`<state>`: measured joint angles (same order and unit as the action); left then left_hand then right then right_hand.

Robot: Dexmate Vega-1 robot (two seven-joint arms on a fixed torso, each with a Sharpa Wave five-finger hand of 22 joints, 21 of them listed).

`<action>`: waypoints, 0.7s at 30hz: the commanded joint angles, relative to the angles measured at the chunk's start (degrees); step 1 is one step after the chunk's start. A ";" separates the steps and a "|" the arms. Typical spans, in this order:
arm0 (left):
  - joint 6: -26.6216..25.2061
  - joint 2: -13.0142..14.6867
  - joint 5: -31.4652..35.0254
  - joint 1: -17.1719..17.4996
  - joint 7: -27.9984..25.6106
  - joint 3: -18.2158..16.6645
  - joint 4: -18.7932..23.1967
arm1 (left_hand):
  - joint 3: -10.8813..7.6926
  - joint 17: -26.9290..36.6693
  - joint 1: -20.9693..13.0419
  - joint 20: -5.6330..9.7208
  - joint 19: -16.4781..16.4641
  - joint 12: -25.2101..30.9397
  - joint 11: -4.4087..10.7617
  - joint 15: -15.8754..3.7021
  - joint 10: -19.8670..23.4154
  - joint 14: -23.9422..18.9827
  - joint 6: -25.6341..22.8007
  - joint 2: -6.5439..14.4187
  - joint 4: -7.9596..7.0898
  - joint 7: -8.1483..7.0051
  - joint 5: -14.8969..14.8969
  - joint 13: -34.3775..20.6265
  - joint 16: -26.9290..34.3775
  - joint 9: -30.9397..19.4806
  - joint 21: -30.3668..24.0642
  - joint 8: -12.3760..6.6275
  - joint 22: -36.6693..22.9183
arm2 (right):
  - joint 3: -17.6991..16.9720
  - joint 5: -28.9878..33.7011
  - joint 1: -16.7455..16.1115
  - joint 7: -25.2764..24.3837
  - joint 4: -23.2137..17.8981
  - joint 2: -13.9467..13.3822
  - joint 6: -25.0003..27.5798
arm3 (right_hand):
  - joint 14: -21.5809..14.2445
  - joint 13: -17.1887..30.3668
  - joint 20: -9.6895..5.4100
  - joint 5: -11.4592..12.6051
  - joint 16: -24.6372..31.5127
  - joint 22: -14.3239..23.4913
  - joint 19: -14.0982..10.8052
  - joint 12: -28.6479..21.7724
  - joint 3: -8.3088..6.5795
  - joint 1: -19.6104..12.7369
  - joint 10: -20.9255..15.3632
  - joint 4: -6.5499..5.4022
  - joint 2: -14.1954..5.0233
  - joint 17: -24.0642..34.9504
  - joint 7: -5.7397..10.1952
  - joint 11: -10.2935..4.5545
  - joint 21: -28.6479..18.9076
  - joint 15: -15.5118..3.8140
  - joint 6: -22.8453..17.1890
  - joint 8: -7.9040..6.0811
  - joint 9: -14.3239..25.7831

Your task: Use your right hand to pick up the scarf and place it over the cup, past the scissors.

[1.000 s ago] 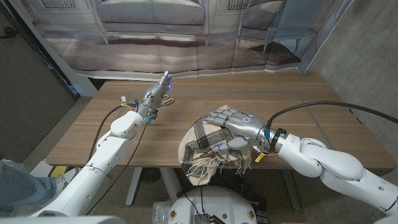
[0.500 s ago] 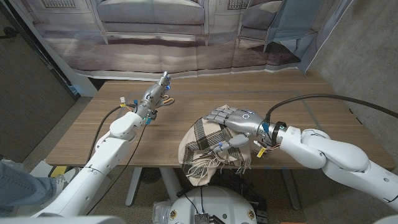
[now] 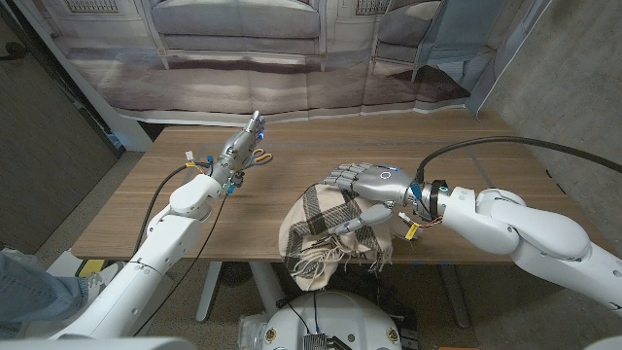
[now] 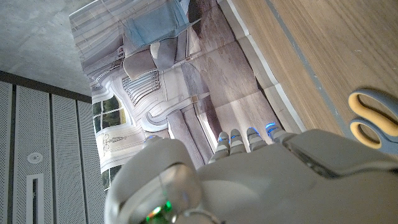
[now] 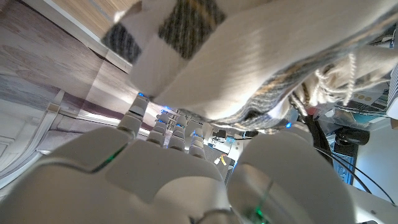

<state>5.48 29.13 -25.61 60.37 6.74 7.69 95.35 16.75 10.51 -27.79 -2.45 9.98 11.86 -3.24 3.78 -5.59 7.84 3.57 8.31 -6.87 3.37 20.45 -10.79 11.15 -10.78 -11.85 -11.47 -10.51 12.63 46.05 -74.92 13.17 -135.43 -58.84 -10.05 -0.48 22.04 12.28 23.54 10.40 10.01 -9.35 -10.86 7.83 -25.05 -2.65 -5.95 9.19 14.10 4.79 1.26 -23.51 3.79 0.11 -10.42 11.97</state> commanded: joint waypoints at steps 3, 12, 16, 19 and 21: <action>0.07 -0.32 0.04 -0.48 0.18 0.20 -0.54 | 0.14 0.16 -0.60 -0.42 2.80 -0.05 -0.34 0.33 0.06 -0.04 -0.45 -0.05 -0.06 0.23 -0.17 -0.16 -0.21 -0.13 -0.01 0.03 -0.16 | -6.69 -2.56 -0.62 5.61 -3.73 2.15 -1.60 | -0.44 -0.25 0.07 0.19 0.51 0.15 -0.53 -0.50 0.66 0.94 -0.26 -0.29 -0.08 -0.15 -0.24 0.21 0.20 0.37 0.21 -0.50 0.08; 0.24 -0.28 0.08 -0.21 -0.18 -0.01 -0.17 | 0.14 0.16 -0.62 -0.39 2.85 -0.05 -0.32 0.34 0.09 -0.03 -0.41 -0.05 -0.08 0.22 -0.18 -0.16 -0.21 -0.13 0.00 0.05 -0.16 | -8.10 -4.99 0.36 9.14 -4.30 4.76 -2.29 | -0.90 -0.69 0.06 0.36 0.71 0.17 -1.04 -0.68 1.12 1.63 -0.53 -0.59 -0.33 -0.47 -0.14 0.23 0.37 0.33 0.10 -0.62 -0.04; 0.17 -0.26 0.09 -0.18 -0.25 0.01 -0.08 | 0.14 0.16 -0.62 -0.35 2.80 -0.05 -0.31 0.32 0.08 -0.02 -0.46 -0.05 -0.08 0.21 -0.18 -0.16 -0.22 -0.13 -0.02 0.04 -0.16 | -8.53 -5.72 0.82 9.82 -4.37 5.64 -2.99 | -0.95 -0.87 0.05 0.46 0.72 0.18 -1.24 -0.71 1.24 1.81 -0.52 -0.69 -0.50 -0.60 -0.26 0.35 0.44 0.37 0.11 -0.65 -0.09; 0.33 -0.34 0.09 -0.30 -0.20 0.06 -0.26 | 0.15 0.16 -0.63 -0.37 2.85 -0.05 -0.29 0.39 0.08 -0.04 -0.46 -0.05 -0.09 0.21 -0.19 -0.16 -0.21 -0.13 0.00 0.04 -0.16 | -8.70 -6.31 1.30 10.15 -4.23 6.32 -3.55 | -1.00 -0.99 0.06 0.54 0.74 0.18 -1.36 -0.76 1.31 1.89 -0.60 -0.73 -0.62 -0.69 -0.30 0.30 0.50 0.41 0.14 -0.65 -0.12; 0.29 -0.31 0.08 -0.41 -0.07 0.16 -0.36 | 0.15 0.16 -0.63 -0.39 2.84 -0.05 -0.32 0.43 0.09 -0.03 -0.45 -0.05 -0.09 0.20 -0.19 -0.16 -0.21 -0.13 -0.01 0.05 -0.17 | -8.65 -6.70 1.63 10.16 -4.03 6.93 -3.80 | -1.10 -1.07 0.06 0.60 0.77 0.19 -1.45 -0.81 1.36 1.95 -0.70 -0.77 -0.70 -0.75 -0.31 0.37 0.53 0.43 0.08 -0.69 -0.14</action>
<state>5.48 28.88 -25.61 60.05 6.69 7.76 95.00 16.75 10.51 -27.79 -2.45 9.98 11.86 -3.24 3.78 -5.59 7.84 3.57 8.31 -6.87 3.37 20.45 -10.79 11.15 -10.78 -11.85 -11.47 -10.51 5.09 42.17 -74.55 20.58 -139.42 -54.39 -12.20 -1.25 20.98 12.17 23.74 10.81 10.01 -10.51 -11.31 8.62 -23.61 -2.96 -6.75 8.34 13.30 4.80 1.55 -23.07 4.09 0.10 -10.87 11.71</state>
